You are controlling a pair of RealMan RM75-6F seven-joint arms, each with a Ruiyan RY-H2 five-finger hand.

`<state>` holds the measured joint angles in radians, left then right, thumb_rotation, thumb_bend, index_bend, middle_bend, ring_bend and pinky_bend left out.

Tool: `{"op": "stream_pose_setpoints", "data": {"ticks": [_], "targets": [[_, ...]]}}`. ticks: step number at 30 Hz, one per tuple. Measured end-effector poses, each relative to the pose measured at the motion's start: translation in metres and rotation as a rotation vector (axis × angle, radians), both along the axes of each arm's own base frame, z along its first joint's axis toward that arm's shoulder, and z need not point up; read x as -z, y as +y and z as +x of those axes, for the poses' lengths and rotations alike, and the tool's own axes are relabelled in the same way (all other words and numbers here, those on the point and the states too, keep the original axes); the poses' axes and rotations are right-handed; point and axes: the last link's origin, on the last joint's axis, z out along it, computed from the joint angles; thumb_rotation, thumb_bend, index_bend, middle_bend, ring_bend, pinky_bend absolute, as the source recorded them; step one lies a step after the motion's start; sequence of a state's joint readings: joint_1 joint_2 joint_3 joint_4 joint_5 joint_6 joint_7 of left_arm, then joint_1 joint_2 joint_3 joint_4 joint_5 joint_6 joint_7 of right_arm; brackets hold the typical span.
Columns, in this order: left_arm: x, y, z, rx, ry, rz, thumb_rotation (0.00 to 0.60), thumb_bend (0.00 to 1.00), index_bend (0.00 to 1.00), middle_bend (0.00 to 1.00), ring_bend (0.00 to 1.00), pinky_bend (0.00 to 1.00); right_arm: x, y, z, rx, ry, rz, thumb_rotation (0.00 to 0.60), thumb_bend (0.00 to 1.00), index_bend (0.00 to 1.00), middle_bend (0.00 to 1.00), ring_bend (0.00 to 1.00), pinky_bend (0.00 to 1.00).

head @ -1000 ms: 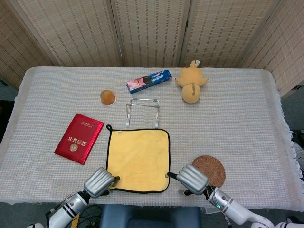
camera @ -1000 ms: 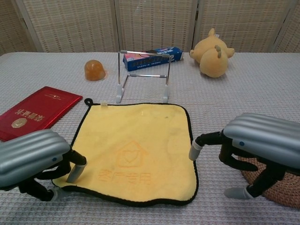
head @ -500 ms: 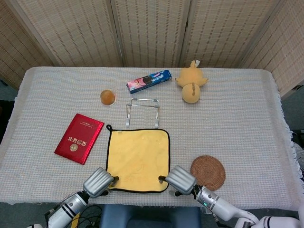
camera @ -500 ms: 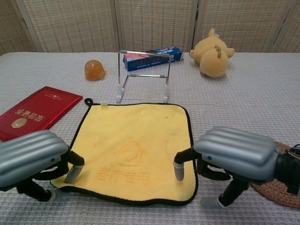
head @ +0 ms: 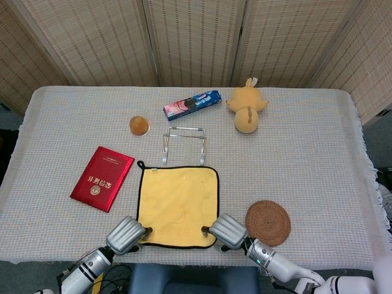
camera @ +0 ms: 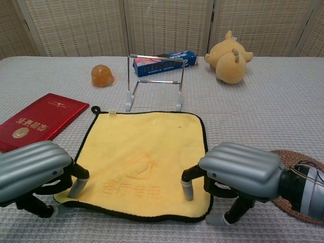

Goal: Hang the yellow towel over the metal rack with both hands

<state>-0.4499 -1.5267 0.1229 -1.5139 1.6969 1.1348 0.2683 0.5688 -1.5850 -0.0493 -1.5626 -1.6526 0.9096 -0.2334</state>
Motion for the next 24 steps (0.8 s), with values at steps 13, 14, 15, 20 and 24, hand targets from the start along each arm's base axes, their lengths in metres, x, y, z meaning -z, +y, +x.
{"op": "stream_pose_setpoints", "data": {"ticks": [13,14,15,20,24], "targets": [[-0.008,0.005,0.001,-0.004,-0.040,0.028,0.600,0.42,0.69,1.00,1.00,1.00,0.011,-0.008,0.017,-0.009,-0.062,-0.031,0.600,0.44,0.62,0.97,1.00,1.00],[-0.010,0.007,0.001,-0.003,-0.048,0.034,0.600,0.42,0.69,1.00,1.00,1.00,0.010,-0.008,0.018,-0.011,-0.071,-0.036,0.600,0.44,0.63,0.97,1.00,1.00],[-0.011,0.008,0.002,-0.004,-0.056,0.038,0.600,0.42,0.69,1.00,1.00,1.00,0.009,-0.009,0.020,-0.014,-0.078,-0.039,0.600,0.44,0.64,0.97,1.00,1.00],[-0.023,0.019,0.009,-0.028,-0.128,0.041,0.600,0.42,0.69,1.00,1.00,1.00,-0.001,-0.013,0.031,-0.025,-0.133,-0.070,0.600,0.44,0.66,0.98,1.00,1.00],[-0.041,0.038,0.021,-0.045,-0.208,0.060,0.600,0.42,0.70,1.00,1.00,1.00,-0.012,-0.022,0.040,-0.031,-0.169,-0.108,0.600,0.44,0.66,0.98,1.00,1.00]]}}
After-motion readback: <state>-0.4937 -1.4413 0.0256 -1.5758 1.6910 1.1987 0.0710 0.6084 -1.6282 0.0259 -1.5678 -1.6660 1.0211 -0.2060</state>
